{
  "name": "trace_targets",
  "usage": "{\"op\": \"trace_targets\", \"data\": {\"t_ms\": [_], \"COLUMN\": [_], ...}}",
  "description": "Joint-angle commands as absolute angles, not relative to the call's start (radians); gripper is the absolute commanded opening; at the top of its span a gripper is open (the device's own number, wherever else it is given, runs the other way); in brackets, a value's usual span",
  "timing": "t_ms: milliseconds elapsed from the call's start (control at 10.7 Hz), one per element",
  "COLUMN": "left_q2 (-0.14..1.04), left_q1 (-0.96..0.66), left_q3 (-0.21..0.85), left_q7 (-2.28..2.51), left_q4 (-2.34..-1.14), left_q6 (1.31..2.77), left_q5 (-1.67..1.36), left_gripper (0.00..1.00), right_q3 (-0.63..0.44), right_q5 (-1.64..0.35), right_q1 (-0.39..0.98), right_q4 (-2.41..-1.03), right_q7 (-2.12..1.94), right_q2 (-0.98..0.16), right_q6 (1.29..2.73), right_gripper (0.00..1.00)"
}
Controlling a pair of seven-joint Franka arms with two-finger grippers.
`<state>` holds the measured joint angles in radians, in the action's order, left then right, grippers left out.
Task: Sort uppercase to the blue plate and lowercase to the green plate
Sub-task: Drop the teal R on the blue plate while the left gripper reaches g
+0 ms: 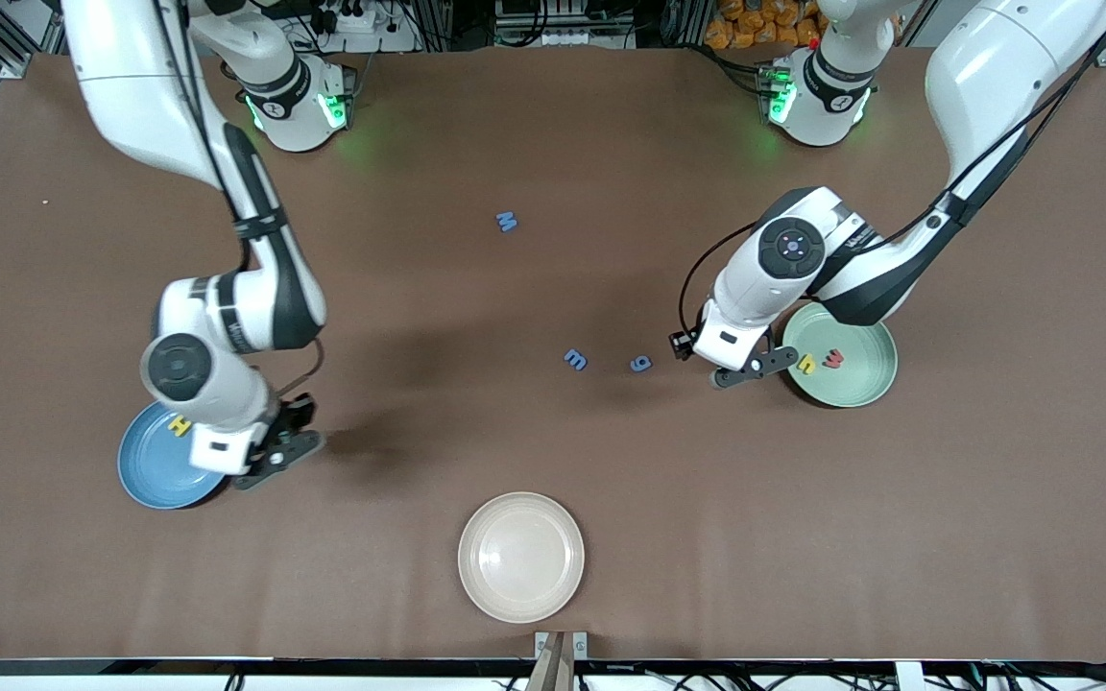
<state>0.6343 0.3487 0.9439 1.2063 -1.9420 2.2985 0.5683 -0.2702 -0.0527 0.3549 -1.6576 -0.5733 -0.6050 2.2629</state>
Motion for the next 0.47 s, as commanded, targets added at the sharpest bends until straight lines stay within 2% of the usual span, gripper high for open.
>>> {"op": "trace_targets", "data": {"t_ms": [0, 187, 281, 374], "left_q2": [0.65, 0.664, 0.675, 0.68], "left_q1": [0.208, 0.109, 0.077, 0.06], "left_q3": [0.82, 0.738, 0.723, 0.718], "left_q7": [1.275, 1.316, 1.337, 1.342], "left_q4": [-1.913, -1.893, -1.879, -1.873], "left_q6": [2.367, 2.402, 2.404, 2.404], "left_q5": [0.589, 0.588, 0.588, 0.586], "left_gripper": [0.52, 0.52, 0.52, 0.52], "right_q3": [-0.259, -0.259, -0.255, -0.255], "right_q5": [-0.051, -0.06, -0.063, -0.064], "right_q1": [0.261, 0.195, 0.164, 0.157], "right_q4": [-1.608, -1.579, -1.569, -1.571], "right_q7": [-0.771, -0.926, -0.961, -0.966], "right_q2": [-0.597, -0.607, -0.61, -0.612], "right_q6": [2.243, 2.246, 2.249, 2.252], "right_gripper": [0.0, 0.0, 0.32, 0.99]}}
